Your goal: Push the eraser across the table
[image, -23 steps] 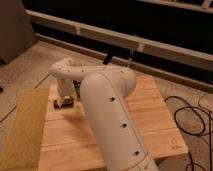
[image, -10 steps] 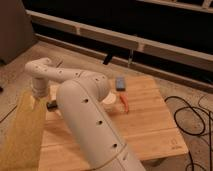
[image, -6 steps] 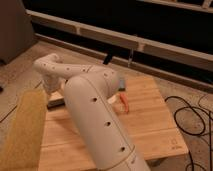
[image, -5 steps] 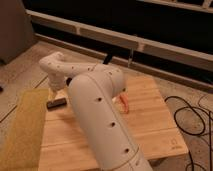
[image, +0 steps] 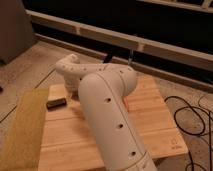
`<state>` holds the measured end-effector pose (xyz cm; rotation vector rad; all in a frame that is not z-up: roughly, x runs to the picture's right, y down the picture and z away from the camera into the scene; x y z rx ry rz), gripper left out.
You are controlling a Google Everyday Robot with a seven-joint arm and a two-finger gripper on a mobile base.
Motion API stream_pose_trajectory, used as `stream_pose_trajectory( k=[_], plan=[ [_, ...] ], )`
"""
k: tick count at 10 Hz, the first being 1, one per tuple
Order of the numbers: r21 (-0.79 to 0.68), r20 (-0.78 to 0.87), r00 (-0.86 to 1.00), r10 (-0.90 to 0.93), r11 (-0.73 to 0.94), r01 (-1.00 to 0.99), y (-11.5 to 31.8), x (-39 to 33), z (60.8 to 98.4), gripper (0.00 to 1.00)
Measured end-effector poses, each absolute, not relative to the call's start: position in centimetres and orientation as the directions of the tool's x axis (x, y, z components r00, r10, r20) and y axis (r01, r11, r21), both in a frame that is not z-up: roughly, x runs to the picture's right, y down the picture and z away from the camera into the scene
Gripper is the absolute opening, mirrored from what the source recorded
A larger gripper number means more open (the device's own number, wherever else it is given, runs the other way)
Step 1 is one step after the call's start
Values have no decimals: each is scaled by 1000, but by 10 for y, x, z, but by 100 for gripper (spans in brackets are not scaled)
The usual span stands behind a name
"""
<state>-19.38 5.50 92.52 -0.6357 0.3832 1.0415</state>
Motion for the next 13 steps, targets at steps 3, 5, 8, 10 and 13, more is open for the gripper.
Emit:
stream_pose_trajectory(
  k=[3,5,8,10,13],
  plan=[
    [-303,-594,450,667,333,-893,67,-205,931,65],
    [-307,-603,440,665,316,-898,69,-211,934,65],
    [-347,-603,449,659,290,-892,71,-238,941,65],
    [-388,-597,478,645,290,-875,78,-263,944,65],
    [-459,-565,528,634,290,-840,78,-307,938,65]
  ],
)
